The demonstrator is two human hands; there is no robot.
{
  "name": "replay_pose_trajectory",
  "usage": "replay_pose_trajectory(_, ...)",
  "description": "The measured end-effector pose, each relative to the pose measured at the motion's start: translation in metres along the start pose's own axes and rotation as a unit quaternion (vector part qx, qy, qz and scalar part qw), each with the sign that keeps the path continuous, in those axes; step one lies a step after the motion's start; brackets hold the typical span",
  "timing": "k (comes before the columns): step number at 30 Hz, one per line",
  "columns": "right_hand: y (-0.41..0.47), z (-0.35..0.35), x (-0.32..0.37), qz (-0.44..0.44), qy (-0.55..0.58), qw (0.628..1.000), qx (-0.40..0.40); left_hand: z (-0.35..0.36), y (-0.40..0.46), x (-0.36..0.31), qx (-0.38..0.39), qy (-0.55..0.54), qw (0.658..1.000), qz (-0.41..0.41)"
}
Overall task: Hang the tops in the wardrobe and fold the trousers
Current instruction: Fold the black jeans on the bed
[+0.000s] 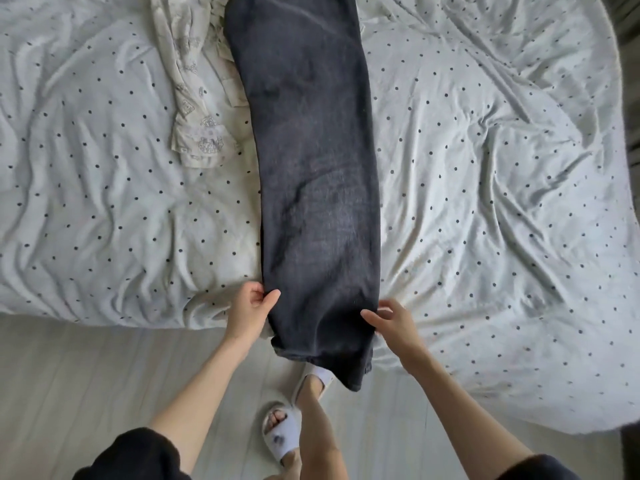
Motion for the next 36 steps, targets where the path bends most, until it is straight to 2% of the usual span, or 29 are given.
replay_pose_trajectory(3, -0.015, 0.003, -0.016, -0.014, -0.027, 0.999, 0.009, 0.006, -0.021, 0.017, 0.127, -0.019, 0.992, -0.016)
replay_pose_trajectory(5, -0.025, 0.006, -0.023, -0.029, -0.05, 0.998, 0.022, 0.005, -0.031, 0.02, 0.143, 0.007, 0.99, -0.011)
replay_pose_trajectory(10, -0.059, 0.006, -0.058, -0.02, -0.082, 0.996, 0.009, -0.008, -0.056, 0.043, 0.123, -0.011, 0.992, 0.003)
replay_pose_trajectory(14, -0.086, 0.001, -0.085, 0.017, -0.037, 0.999, 0.009, -0.024, -0.077, 0.059, 0.1, 0.01, 0.995, 0.012)
replay_pose_trajectory(18, -0.113, -0.002, -0.09, 0.044, 0.01, 0.999, 0.011, -0.038, -0.105, 0.076, 0.12, 0.039, 0.992, -0.01)
replay_pose_trajectory(25, -0.129, -0.012, -0.083, 0.036, 0.026, 0.999, -0.004, -0.058, -0.125, 0.083, 0.033, 0.022, 0.999, -0.025)
replay_pose_trajectory(27, -0.135, -0.015, -0.082, 0.059, 0.053, 0.997, 0.003, -0.058, -0.131, 0.082, 0.008, 0.01, 0.998, -0.053)
replay_pose_trajectory(29, -0.141, -0.017, -0.078, 0.092, 0.083, 0.992, 0.006, -0.058, -0.131, 0.083, 0.009, -0.035, 0.992, -0.117)
replay_pose_trajectory(32, -0.146, -0.026, -0.064, 0.139, 0.079, 0.987, 0.011, -0.062, -0.131, 0.069, 0.09, -0.064, 0.967, -0.229)
replay_pose_trajectory(36, -0.148, -0.038, -0.028, 0.175, 0.06, 0.982, 0.033, -0.074, -0.119, 0.035, 0.16, -0.03, 0.955, -0.249)
Point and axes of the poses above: each hand's wrist, its own y-axis towards the middle knuckle, its own z-axis out of the palm, x = y × z, the point moved 5 cm from there along y, towards the middle knuckle, and after that the axes turned 14 degrees about -x, right-handed, at the moved point
